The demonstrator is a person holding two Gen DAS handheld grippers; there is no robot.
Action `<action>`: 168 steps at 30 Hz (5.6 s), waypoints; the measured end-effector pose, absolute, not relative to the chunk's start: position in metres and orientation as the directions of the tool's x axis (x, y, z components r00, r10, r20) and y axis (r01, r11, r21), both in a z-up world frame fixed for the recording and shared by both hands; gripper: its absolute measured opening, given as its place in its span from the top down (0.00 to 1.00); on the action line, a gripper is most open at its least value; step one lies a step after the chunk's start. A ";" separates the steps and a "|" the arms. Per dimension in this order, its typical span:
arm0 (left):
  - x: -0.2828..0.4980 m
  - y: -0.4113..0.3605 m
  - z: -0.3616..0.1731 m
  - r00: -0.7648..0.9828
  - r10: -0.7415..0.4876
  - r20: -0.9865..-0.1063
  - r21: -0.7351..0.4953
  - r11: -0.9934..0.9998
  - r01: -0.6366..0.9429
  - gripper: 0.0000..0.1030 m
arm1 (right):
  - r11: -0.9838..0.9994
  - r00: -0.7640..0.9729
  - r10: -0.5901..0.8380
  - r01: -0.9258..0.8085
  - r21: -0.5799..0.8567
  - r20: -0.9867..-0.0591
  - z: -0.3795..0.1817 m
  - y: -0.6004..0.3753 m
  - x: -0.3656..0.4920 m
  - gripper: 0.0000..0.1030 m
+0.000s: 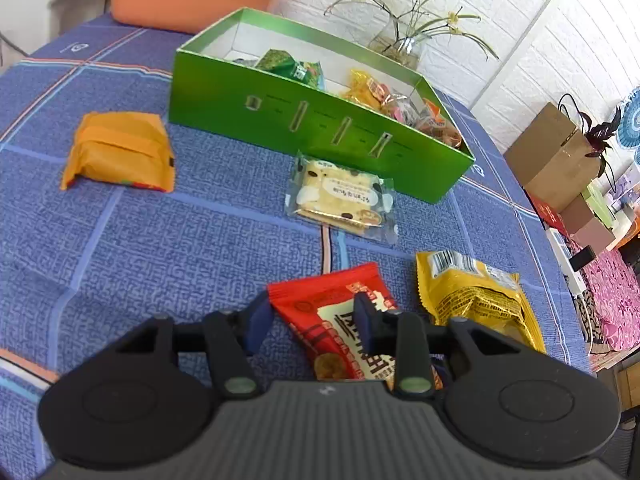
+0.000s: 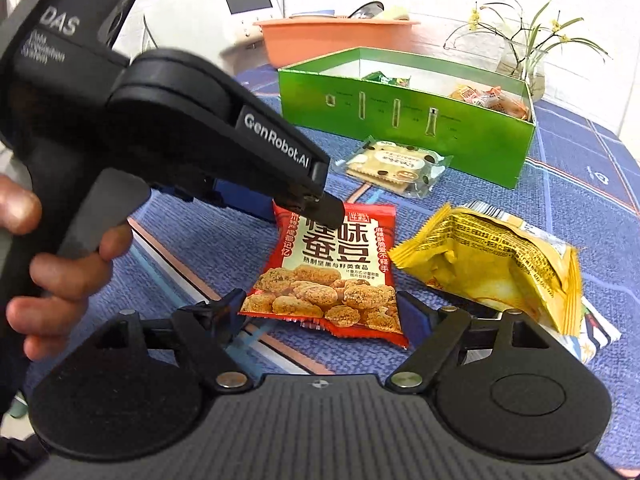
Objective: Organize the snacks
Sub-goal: 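Lower the left tool onto the red broad-bean bag and close it, then lift the red bag with the left tool into the green box and release, then grasp the orange pouch on the tablecloth with the left tool, then carry the orange pouch with the left tool into the green box and open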
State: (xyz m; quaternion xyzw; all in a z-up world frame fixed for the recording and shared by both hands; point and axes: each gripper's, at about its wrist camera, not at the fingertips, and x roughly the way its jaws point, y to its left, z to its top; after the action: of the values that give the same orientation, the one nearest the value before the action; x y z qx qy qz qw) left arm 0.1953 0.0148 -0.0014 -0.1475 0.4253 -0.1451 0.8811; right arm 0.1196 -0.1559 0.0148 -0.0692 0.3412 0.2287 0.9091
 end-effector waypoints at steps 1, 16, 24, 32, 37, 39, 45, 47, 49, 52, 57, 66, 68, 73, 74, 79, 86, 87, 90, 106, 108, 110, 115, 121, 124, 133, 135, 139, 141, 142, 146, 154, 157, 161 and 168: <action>0.194 0.017 -0.001 0.599 -0.384 -0.703 -0.388 0.912 0.130 0.71 | 0.884 0.662 0.373 -0.465 0.034 -0.650 0.015 -0.154 0.118 0.00; 0.175 0.023 0.015 0.670 -0.332 -0.664 -0.312 0.937 0.156 0.74 | 0.870 0.673 0.399 -0.493 0.024 -0.623 0.019 -0.138 0.108 0.00; 0.161 0.024 0.033 0.721 -0.306 -0.621 -0.251 0.950 0.186 0.74 | 0.865 0.692 0.414 -0.501 0.019 -0.592 0.030 -0.132 0.101 0.00; 0.160 0.028 0.073 0.812 -0.276 -0.514 -0.162 0.961 0.224 0.74 | 0.871 0.789 0.422 -0.489 -0.041 -0.445 0.058 -0.119 0.099 0.00; 0.190 0.024 0.100 0.844 -0.299 -0.446 -0.150 0.954 0.259 0.74 | 0.874 0.832 0.389 -0.468 -0.126 -0.395 0.082 -0.117 0.130 0.00; 0.206 0.018 0.108 0.852 -0.304 -0.427 -0.139 0.953 0.271 0.73 | 0.876 0.846 0.375 -0.457 -0.153 -0.379 0.089 -0.119 0.147 0.00; 0.274 -0.009 0.110 0.869 -0.297 -0.396 -0.118 0.955 0.272 0.68 | 0.895 0.895 0.289 -0.378 -0.234 -0.340 0.084 -0.121 0.209 0.00; 0.306 -0.019 0.101 0.848 -0.300 -0.438 -0.127 0.954 0.272 0.64 | 0.915 0.902 0.250 -0.339 -0.218 -0.353 0.077 -0.123 0.239 0.00; 0.334 -0.024 0.089 0.822 -0.301 -0.483 -0.148 0.954 0.262 0.49 | 0.937 0.901 0.224 -0.304 -0.173 -0.372 0.072 -0.128 0.269 0.00; 0.352 -0.019 0.076 0.821 -0.257 -0.511 -0.137 0.967 0.217 0.34 | 0.970 0.843 0.192 -0.240 -0.032 -0.502 0.065 -0.145 0.309 0.00; 0.324 0.028 0.076 0.866 -0.217 -0.450 -0.146 0.975 0.169 0.19 | 0.944 0.818 0.322 -0.237 0.231 -0.477 0.070 -0.185 0.293 0.00; 0.251 0.130 0.050 0.906 0.041 -0.421 -0.130 0.986 -0.105 0.01 | 0.910 0.824 0.413 -0.360 0.204 -0.388 0.090 -0.165 0.194 0.00; 0.249 0.146 0.036 0.889 0.020 -0.458 -0.166 0.980 -0.108 0.00 | 0.895 0.801 0.445 -0.410 0.176 -0.400 0.089 -0.151 0.182 0.00; 0.256 0.175 -0.001 0.831 -0.042 -0.555 -0.289 0.946 -0.145 0.00 | 0.862 0.735 0.487 -0.492 0.122 -0.471 0.070 -0.110 0.179 0.00; 0.260 0.179 -0.006 0.809 -0.058 -0.585 -0.308 0.939 -0.155 0.00 | 0.862 0.732 0.483 -0.494 0.113 -0.480 0.066 -0.102 0.181 0.00; 0.268 0.186 -0.015 0.788 -0.049 -0.614 -0.328 0.924 -0.197 0.01 | 0.856 0.697 0.481 -0.504 0.114 -0.532 0.037 -0.059 0.200 0.00; 0.280 0.179 -0.017 0.766 -0.117 -0.632 -0.351 0.925 -0.148 0.00 | 0.845 0.647 0.456 -0.530 0.071 -0.611 0.017 -0.016 0.242 0.00; 0.284 0.177 -0.018 0.759 -0.137 -0.637 -0.357 0.924 -0.133 0.00 | 0.836 0.634 0.462 -0.546 0.064 -0.620 0.015 -0.012 0.246 0.00; 0.293 0.166 -0.020 0.735 -0.163 -0.658 -0.348 0.932 -0.104 0.00 | 0.813 0.632 0.471 -0.582 0.024 -0.615 0.009 -0.003 0.252 0.00; 0.285 0.143 -0.015 0.707 -0.223 -0.671 -0.309 0.951 0.007 0.59 | 0.765 0.647 0.508 -0.643 -0.048 -0.569 0.017 0.003 0.227 0.79; 0.280 0.145 -0.015 0.704 -0.233 -0.671 -0.325 0.946 0.003 0.61 | 0.765 0.640 0.509 -0.642 -0.038 -0.575 0.019 0.001 0.224 0.80; 0.275 0.147 -0.015 0.702 -0.246 -0.668 -0.344 0.939 0.002 0.61 | 0.771 0.638 0.517 -0.636 -0.013 -0.571 0.020 -0.004 0.223 0.80; 0.273 0.155 -0.016 0.698 -0.268 -0.664 -0.391 0.920 -0.018 0.63 | 0.849 0.707 0.481 -0.522 0.075 -0.518 0.018 -0.026 0.221 0.00; 0.279 0.158 -0.014 0.673 -0.291 -0.680 -0.401 0.916 -0.009 0.64 | 0.803 0.633 0.513 -0.593 0.063 -0.579 0.009 -0.016 0.233 0.00; 0.280 0.155 -0.013 0.665 -0.289 -0.688 -0.376 0.926 0.014 0.64 | 0.753 0.633 0.505 -0.655 -0.058 -0.587 0.006 0.003 0.234 0.00; 0.268 0.145 -0.011 0.669 -0.268 -0.694 -0.346 0.938 0.017 0.65 | 0.731 0.610 0.528 -0.681 -0.049 -0.590 0.010 0.005 0.227 0.00; 0.261 0.139 -0.009 0.671 -0.266 -0.692 -0.335 0.942 0.027 0.67 | 0.740 0.615 0.526 -0.672 -0.040 -0.587 0.011 0.002 0.218 0.02; 0.240 0.130 0.001 0.694 -0.278 -0.664 -0.330 0.942 0.062 0.71 | 0.760 0.632 0.541 -0.650 0.001 -0.555 0.016 -0.014 0.203 0.02; 0.227 0.124 0.010 0.715 -0.281 -0.640 -0.316 0.945 0.088 0.72 | 0.765 0.651 0.550 -0.645 0.002 -0.524 0.023 -0.023 0.190 0.02; 0.221 0.120 0.016 0.728 -0.279 -0.627 -0.303 0.947 0.101 0.72 | 0.768 0.662 0.552 -0.641 0.000 -0.507 0.027 -0.027 0.183 0.02; 0.198 0.099 0.039 0.777 -0.253 -0.577 -0.230 0.963 0.142 0.72 | 0.777 0.705 0.560 -0.629 -0.017 -0.436 0.041 -0.043 0.161 0.02; 0.181 0.059 0.080 0.824 -0.252 -0.507 -0.148 0.968 0.205 0.71 | 0.798 0.762 0.551 -0.601 -0.054 -0.340 0.074 -0.073 0.156 0.02; 0.182 0.040 0.097 0.838 -0.251 -0.484 -0.108 0.968 0.228 0.71 | 0.801 0.773 0.558 -0.596 -0.046 -0.303 0.089 -0.089 0.161 0.02; 0.191 0.016 0.112 0.843 -0.269 -0.465 -0.066 0.961 0.270 0.70 | 0.816 0.795 0.540 -0.575 -0.061 -0.275 0.103 -0.109 0.169 0.02; 0.238 -0.025 0.142 0.829 -0.311 -0.465 -0.002 0.937 0.350 0.67 | 0.854 0.856 0.455 -0.498 -0.152 -0.245 0.126 -0.133 0.203 0.02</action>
State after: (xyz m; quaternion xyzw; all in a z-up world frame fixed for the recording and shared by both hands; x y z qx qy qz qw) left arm 0.2380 -0.0246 0.1425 0.0415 0.2361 -0.1731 0.9553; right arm 0.2033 -0.1326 0.1265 -0.1053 0.1008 0.2487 0.9575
